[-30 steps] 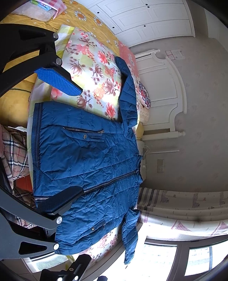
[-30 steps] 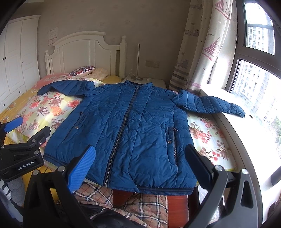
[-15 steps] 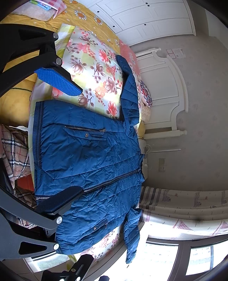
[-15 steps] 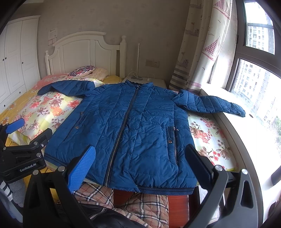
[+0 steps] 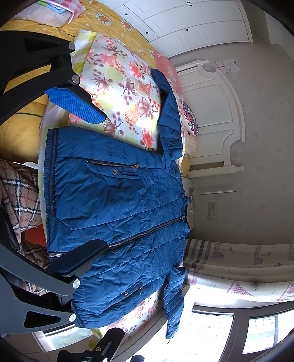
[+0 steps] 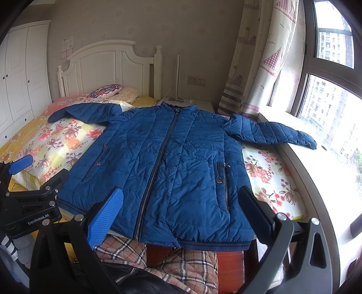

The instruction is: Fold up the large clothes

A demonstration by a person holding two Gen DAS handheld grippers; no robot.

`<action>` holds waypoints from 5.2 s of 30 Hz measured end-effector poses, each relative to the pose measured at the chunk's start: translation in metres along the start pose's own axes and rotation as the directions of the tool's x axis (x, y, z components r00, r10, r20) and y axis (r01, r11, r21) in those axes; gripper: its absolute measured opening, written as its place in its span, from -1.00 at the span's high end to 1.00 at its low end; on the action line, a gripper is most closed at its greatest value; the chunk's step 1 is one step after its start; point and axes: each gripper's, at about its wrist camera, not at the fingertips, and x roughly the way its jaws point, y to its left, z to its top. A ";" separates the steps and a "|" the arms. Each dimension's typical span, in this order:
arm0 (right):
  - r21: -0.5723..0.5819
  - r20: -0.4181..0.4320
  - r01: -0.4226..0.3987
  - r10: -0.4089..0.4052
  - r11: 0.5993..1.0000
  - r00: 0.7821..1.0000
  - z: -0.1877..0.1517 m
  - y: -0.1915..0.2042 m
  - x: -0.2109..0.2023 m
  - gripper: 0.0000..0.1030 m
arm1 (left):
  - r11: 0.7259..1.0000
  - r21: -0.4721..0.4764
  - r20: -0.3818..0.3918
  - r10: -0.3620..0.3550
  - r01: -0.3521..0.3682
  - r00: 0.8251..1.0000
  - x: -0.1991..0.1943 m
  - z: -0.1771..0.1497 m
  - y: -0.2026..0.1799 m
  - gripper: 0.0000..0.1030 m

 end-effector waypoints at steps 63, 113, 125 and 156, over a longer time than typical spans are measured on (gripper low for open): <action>0.129 0.204 -0.119 0.091 0.984 0.975 0.197 -0.179 0.366 0.81 | 0.991 -0.092 -0.320 -0.122 0.097 0.939 0.390 0.107 -0.026 -0.91; 0.328 0.162 -0.563 0.542 0.758 0.824 0.157 -0.152 0.367 -0.53 | 0.848 -0.452 -0.077 -0.347 0.277 0.935 0.367 0.102 0.040 -0.91; 0.230 -0.122 -0.003 0.032 0.973 0.992 0.048 -0.225 0.382 -0.43 | 0.724 -0.620 -0.105 -0.457 0.301 0.883 0.388 0.105 0.060 -0.91; 0.239 -0.200 0.133 -0.085 0.962 0.976 0.058 -0.250 0.413 -0.06 | 0.858 -0.490 -0.164 -0.265 0.155 0.950 0.367 0.131 0.043 0.11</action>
